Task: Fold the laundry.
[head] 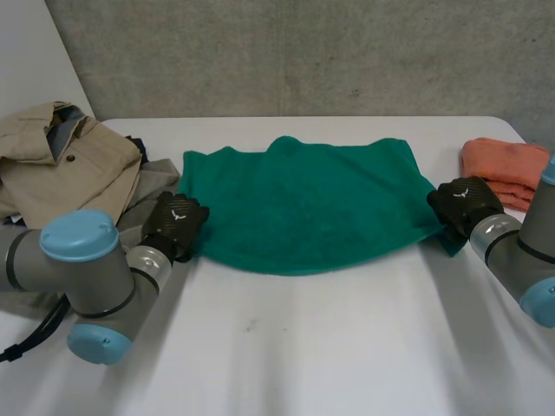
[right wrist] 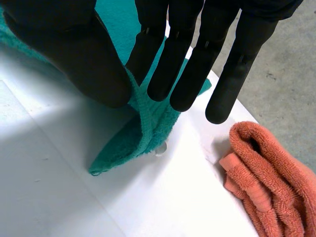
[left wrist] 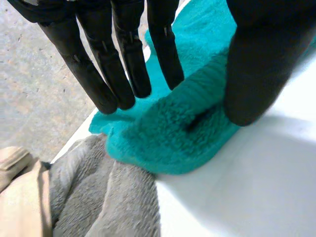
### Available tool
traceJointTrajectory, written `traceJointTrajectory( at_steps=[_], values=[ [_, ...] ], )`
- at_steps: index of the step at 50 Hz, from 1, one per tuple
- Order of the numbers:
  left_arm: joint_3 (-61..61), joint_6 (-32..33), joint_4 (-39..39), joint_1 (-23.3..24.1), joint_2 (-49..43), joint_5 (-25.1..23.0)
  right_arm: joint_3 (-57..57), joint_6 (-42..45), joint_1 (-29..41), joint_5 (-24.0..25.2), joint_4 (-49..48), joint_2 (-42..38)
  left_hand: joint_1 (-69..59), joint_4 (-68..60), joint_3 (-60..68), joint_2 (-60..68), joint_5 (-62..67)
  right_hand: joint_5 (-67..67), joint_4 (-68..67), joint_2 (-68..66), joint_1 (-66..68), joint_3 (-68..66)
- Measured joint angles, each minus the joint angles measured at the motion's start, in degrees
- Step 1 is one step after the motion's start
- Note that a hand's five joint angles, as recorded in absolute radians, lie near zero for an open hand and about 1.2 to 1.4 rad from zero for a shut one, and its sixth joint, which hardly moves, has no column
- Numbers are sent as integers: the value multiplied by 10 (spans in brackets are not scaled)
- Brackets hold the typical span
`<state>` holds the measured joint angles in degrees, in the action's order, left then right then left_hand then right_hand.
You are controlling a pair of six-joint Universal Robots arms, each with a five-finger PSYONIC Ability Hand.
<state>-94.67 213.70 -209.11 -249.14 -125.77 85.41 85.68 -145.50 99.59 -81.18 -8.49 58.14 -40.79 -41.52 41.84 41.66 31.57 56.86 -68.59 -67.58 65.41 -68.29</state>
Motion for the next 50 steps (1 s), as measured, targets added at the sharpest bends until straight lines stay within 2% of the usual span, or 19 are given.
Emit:
traceJointTrajectory(
  at_steps=[3,5,11,17,23,29,32,38,41,42,43,46,50],
  values=[
    [-6,5,2,-6,9,14,3,-11,0,-2,0,4,97,95,-94,-93,-96,0,0,0,0,0],
    [-10,7,2,-11,16,25,3,-17,-1,-2,0,5,115,119,-116,-116,-121,0,0,0,0,0],
    [-10,0,1,-25,37,49,1,-25,-5,-3,1,6,102,109,-111,-108,-109,0,0,0,0,0],
    [27,-32,8,-31,30,37,-1,-25,-7,-4,1,7,27,37,-44,-41,-40,0,0,0,0,0],
    [91,-57,61,-26,-10,25,1,-24,-6,-5,2,6,32,43,-44,-43,-44,0,0,0,0,0],
    [148,-57,149,-16,-43,30,3,-22,-6,-5,1,4,48,59,-59,-58,-59,0,0,0,0,0],
    [158,-53,184,-15,-35,41,3,-18,-8,-5,1,4,48,59,-59,-58,-60,0,0,0,0,0],
    [130,-61,200,-25,24,53,0,-12,-11,-5,1,4,45,56,-57,-57,-57,0,0,0,0,0],
    [106,-75,199,-32,58,51,0,-10,-12,-5,1,4,31,40,-43,-42,-41,0,0,0,0,0],
    [94,-84,198,-34,72,47,-1,-8,-12,-5,1,4,-72,-50,46,48,47,0,0,0,0,0],
    [81,-93,199,-36,84,43,-1,-7,-12,-5,1,4,-115,-91,87,90,88,0,0,0,0,0],
    [48,-117,209,-38,106,30,-1,-4,-12,-5,1,3,-178,-165,160,165,161,0,0,0,0,0],
    [20,-131,240,-36,109,14,-1,0,-12,-5,1,2,-182,-178,172,177,175,0,0,0,0,0]
  ],
)
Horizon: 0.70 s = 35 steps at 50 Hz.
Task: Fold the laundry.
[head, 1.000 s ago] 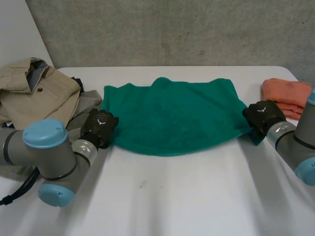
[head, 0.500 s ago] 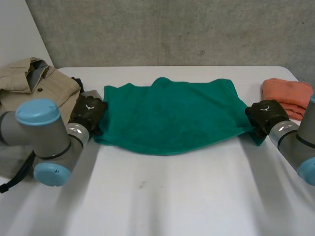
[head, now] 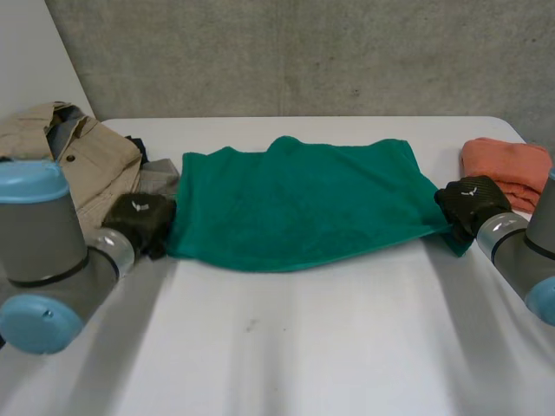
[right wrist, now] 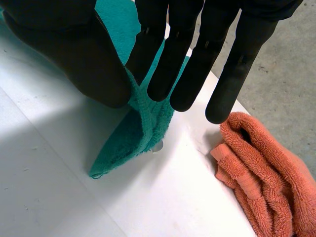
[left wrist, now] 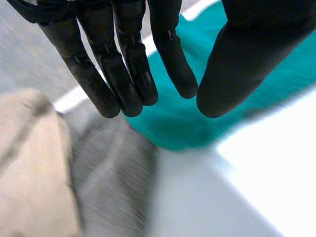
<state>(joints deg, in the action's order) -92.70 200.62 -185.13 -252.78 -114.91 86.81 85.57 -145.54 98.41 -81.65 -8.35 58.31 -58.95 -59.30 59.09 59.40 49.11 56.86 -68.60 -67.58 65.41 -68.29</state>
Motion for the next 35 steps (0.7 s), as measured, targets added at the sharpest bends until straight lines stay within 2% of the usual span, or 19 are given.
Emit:
traceJointTrajectory(
  at_steps=[7,8,10,11,18,35],
  values=[
    [1,14,62,6,-37,-18,-2,4,1,0,0,-2,28,27,-28,-30,-25,0,0,0,0,0],
    [6,18,67,6,-45,-21,-2,5,1,0,0,-3,91,83,-81,-85,-80,0,0,0,0,0],
    [17,22,71,8,-56,-24,-3,6,1,0,0,-3,91,83,-81,-85,-80,0,0,0,0,0],
    [25,24,73,9,-64,-26,-3,7,1,0,1,-3,169,159,-155,-162,-155,0,0,0,0,0],
    [95,23,67,23,-108,-27,-1,10,0,0,2,-2,254,259,-252,-256,-259,0,0,0,0,0],
    [287,22,59,59,-215,31,4,16,-12,2,12,-1,256,262,-254,-260,-263,0,0,0,0,0]
  ],
)
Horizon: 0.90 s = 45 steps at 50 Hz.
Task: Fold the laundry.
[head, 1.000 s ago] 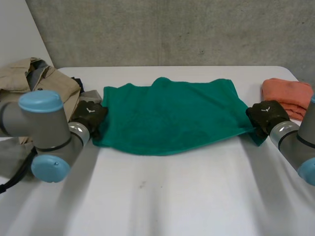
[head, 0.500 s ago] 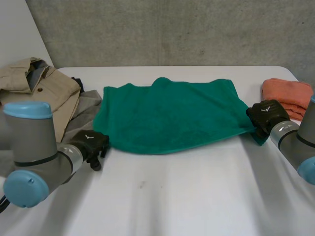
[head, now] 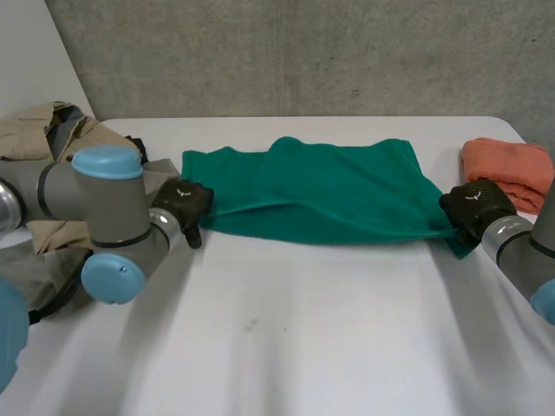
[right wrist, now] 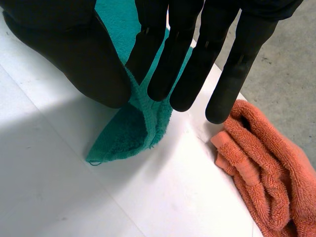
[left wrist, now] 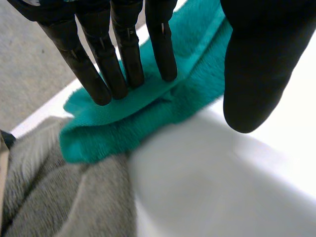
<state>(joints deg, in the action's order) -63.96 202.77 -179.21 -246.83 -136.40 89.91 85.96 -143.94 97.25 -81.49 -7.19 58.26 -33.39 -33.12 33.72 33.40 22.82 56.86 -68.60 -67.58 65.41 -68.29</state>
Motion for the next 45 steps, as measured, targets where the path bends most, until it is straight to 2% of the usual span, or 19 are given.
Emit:
traceJointTrajectory(
  at_steps=[10,24,30,34,36,39,45],
  values=[
    [72,24,-19,2,-45,2,-1,9,-1,2,1,-3,0,0,-1,-2,0,0,0,0,0,0],
    [94,58,-87,0,-75,-3,-6,20,2,2,1,-14,0,2,-2,-5,-5,0,0,0,0,0],
    [119,69,-83,-4,-94,-14,-7,24,1,1,0,-16,-6,-4,3,1,5,0,0,0,0,0],
    [141,77,-64,-8,-110,-21,-11,23,-1,1,0,-17,-305,-283,274,280,281,0,0,0,0,0],
    [146,79,-54,-9,-110,-18,-15,23,-3,1,-1,-19,-327,-347,335,344,328,0,0,0,0,0],
    [138,77,-34,-9,-90,-2,-28,22,-7,0,3,-22,-327,-353,341,349,328,0,0,0,0,0],
    [26,43,16,-7,50,50,-73,26,-26,-1,84,-6,-327,-353,341,349,328,0,0,0,0,0]
  ],
)
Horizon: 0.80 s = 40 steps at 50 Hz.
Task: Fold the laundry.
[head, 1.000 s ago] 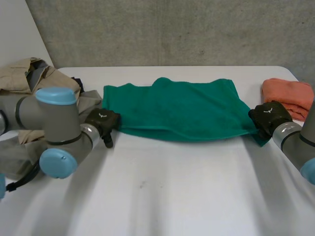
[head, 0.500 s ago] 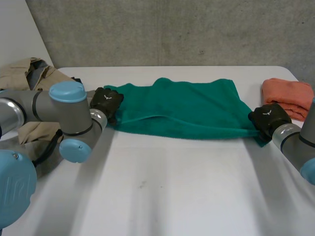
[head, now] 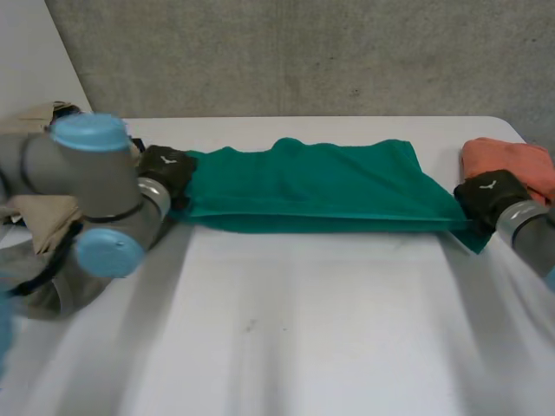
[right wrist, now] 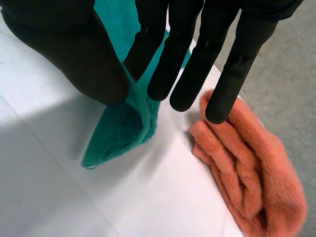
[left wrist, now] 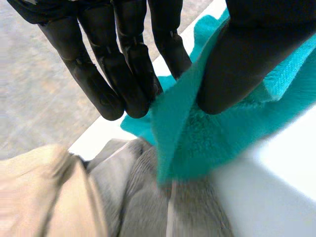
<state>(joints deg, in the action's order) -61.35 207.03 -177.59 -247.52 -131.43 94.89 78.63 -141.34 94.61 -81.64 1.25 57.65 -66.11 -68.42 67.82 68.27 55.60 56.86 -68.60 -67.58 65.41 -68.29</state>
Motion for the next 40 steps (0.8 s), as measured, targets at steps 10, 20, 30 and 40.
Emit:
traceJointTrajectory(
  at_steps=[10,20,30,40],
  values=[
    [-301,-58,91,-53,279,-15,-58,112,-69,70,312,85,0,-1,2,2,0,12,0,0,0,0],
    [-431,-46,163,-101,302,-108,-18,334,-96,44,470,91,0,-1,2,2,8,16,0,0,0,0],
    [-313,-68,61,-87,176,-44,-24,252,-60,32,300,50,0,-1,2,2,8,16,0,0,0,0],
    [-134,-118,15,-56,77,32,-78,151,-16,35,46,-26,0,-1,2,2,8,18,0,0,0,0]
  ],
)
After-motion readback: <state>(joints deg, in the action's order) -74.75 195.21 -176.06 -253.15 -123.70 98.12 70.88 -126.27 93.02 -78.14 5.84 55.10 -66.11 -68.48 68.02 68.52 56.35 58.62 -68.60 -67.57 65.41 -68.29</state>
